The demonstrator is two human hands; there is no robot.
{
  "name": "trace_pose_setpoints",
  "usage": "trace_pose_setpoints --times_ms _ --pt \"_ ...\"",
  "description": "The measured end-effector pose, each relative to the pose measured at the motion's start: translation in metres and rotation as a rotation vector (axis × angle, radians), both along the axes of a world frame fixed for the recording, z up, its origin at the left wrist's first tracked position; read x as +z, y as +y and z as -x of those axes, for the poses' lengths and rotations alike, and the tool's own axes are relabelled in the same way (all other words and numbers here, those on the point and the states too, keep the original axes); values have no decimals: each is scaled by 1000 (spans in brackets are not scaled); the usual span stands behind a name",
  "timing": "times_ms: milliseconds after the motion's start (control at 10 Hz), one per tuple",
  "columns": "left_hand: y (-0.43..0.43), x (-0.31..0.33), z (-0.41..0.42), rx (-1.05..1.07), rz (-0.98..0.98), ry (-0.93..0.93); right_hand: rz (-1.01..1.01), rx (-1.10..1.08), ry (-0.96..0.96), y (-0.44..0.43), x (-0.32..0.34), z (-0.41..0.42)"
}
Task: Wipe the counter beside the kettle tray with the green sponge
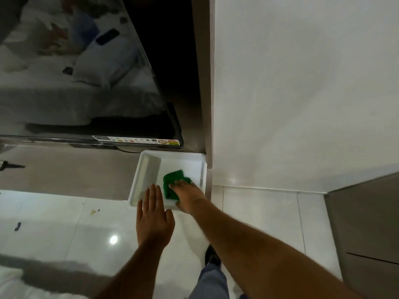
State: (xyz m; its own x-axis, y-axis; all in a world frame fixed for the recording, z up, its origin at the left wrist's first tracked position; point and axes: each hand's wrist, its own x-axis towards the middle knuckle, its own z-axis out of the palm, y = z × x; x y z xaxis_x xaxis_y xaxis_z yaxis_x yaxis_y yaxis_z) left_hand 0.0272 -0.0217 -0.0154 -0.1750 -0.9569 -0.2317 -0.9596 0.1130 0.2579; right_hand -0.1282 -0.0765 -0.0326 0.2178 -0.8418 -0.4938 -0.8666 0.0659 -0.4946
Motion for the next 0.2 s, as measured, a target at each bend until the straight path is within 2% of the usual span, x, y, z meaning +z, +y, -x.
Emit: trace_pose_setpoints --times_ms 100,200 --pt "2 -5 8 -33 -23 19 139 -35 66 35 -13 16" --pt "-1 -5 43 -143 -60 24 267 -208 93 61 -13 60"
